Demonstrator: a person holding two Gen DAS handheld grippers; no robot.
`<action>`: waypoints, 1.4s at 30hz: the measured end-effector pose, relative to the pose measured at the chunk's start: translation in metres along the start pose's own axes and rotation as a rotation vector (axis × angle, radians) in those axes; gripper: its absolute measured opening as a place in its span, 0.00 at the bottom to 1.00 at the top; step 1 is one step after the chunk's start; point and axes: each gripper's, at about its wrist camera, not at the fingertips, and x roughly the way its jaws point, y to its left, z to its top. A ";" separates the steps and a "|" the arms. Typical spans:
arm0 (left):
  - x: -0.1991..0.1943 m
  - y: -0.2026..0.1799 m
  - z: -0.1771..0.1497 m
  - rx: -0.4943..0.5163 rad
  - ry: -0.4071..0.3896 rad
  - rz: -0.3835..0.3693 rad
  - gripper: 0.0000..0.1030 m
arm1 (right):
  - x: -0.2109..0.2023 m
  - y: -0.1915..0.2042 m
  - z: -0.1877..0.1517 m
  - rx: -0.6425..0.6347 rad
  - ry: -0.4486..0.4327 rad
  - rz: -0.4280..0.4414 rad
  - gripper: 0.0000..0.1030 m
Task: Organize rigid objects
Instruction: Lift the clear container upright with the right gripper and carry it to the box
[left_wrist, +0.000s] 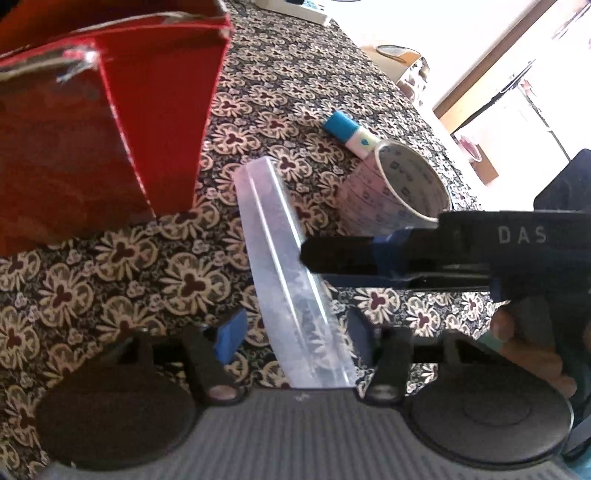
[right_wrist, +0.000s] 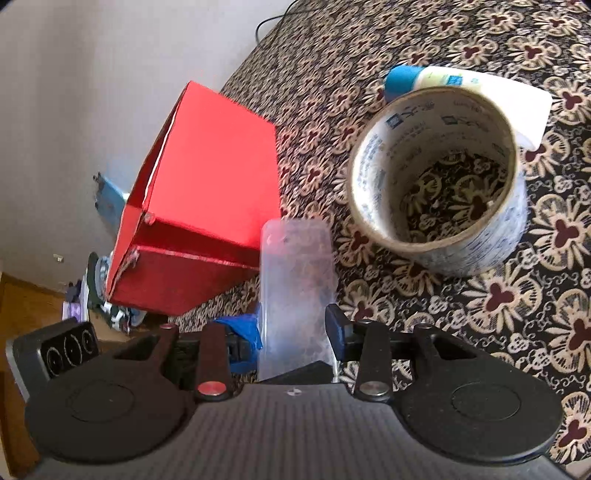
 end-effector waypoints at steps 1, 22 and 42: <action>-0.001 0.002 0.001 -0.005 -0.001 -0.002 0.48 | -0.001 -0.002 0.002 0.003 -0.002 -0.002 0.21; -0.029 0.015 0.013 -0.035 -0.056 -0.079 0.27 | -0.009 -0.036 0.010 0.232 0.032 0.190 0.19; -0.118 -0.001 0.085 0.098 -0.330 -0.108 0.27 | -0.046 0.078 0.076 -0.063 -0.161 0.304 0.19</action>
